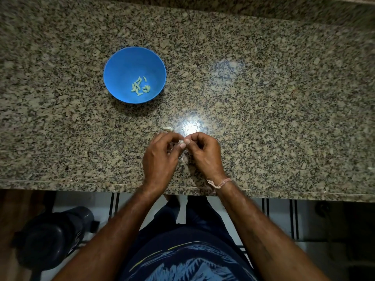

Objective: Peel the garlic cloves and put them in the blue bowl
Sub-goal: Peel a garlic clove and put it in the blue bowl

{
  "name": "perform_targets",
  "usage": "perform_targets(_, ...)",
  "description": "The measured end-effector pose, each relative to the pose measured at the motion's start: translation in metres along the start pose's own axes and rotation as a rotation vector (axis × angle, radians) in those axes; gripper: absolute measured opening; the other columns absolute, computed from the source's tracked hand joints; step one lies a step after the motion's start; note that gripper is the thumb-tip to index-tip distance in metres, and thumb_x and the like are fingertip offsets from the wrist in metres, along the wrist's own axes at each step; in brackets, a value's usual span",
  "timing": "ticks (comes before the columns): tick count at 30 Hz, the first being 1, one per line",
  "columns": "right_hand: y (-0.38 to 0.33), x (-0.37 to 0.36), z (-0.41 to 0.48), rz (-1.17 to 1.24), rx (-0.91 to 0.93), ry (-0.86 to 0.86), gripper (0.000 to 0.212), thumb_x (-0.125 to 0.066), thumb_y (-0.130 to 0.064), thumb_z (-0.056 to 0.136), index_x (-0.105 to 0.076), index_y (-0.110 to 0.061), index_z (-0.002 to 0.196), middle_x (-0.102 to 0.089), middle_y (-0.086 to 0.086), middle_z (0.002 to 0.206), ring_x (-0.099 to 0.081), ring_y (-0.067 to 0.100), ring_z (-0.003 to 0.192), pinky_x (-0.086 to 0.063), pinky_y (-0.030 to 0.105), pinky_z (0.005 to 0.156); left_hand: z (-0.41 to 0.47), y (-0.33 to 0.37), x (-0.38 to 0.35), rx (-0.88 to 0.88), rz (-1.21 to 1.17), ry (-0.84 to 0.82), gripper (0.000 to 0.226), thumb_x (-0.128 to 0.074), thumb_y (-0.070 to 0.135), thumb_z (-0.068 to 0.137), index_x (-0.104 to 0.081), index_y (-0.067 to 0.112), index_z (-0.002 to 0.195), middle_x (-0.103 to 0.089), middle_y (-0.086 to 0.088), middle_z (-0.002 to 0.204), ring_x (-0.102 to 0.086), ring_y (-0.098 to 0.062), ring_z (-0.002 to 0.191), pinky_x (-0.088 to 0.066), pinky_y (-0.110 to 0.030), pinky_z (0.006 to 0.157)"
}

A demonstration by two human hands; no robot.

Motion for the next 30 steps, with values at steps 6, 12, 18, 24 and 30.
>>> perform_targets(6,-0.001,0.0,0.0,-0.022,0.017,-0.003,0.008,-0.071,-0.014,0.097,-0.078,-0.01,0.099,-0.078,-0.001,0.095,-0.074,0.01,0.091,-0.059,0.023,0.082,0.002,-0.005,0.013,0.007,0.138,0.094,0.006,-0.07,0.031,0.096,-0.069,0.025,0.096,-0.066,0.016,0.099,-0.056,-0.01,0.095,-0.036,-0.02,0.066)
perform_targets(12,-0.001,0.006,-0.007,-0.225,0.093,0.007,0.025,-0.07,-0.001,0.094,-0.074,-0.014,0.115,-0.07,-0.003,0.117,-0.063,-0.001,0.106,-0.049,0.006,0.09,0.015,-0.057,0.05,0.123,0.102,0.192,0.014,-0.072,0.015,0.094,-0.069,0.024,0.104,-0.061,0.006,0.113,-0.06,-0.017,0.104,-0.055,-0.033,0.081)
perform_targets(18,-0.01,0.013,-0.02,-0.326,0.177,0.03,0.035,-0.07,0.003,0.093,-0.069,-0.01,0.126,-0.062,-0.005,0.117,-0.057,-0.008,0.102,-0.046,0.003,0.089,-0.007,-0.034,0.02,-0.031,0.102,0.034,0.038,-0.078,0.02,0.091,-0.061,0.015,0.124,-0.05,0.002,0.121,-0.057,-0.011,0.1,-0.048,-0.011,0.074)
perform_targets(24,-0.004,0.032,-0.029,-0.304,0.146,0.083,0.031,-0.07,0.001,0.094,-0.07,-0.007,0.125,-0.063,-0.003,0.114,-0.06,-0.005,0.101,-0.049,0.006,0.087,-0.004,-0.004,-0.036,-0.203,0.238,-0.119,0.049,-0.083,0.028,0.085,-0.061,0.015,0.128,-0.056,-0.001,0.116,-0.05,-0.014,0.105,-0.047,-0.026,0.077)
perform_targets(30,0.003,0.036,-0.032,-0.277,0.094,0.111,0.032,-0.071,-0.004,0.094,-0.07,-0.013,0.125,-0.061,-0.015,0.11,-0.065,0.006,0.105,-0.056,0.018,0.093,0.01,0.005,-0.028,-0.227,0.269,-0.034,0.012,-0.079,0.012,0.089,-0.067,0.013,0.092,-0.057,0.004,0.089,-0.053,-0.013,0.083,-0.052,-0.035,0.063)
Point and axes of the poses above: each hand's wrist, its own z-axis towards the middle knuckle, its own x-axis out of the back of the hand, y = z × x, the point moved 10 cm from there along z, towards the middle knuckle
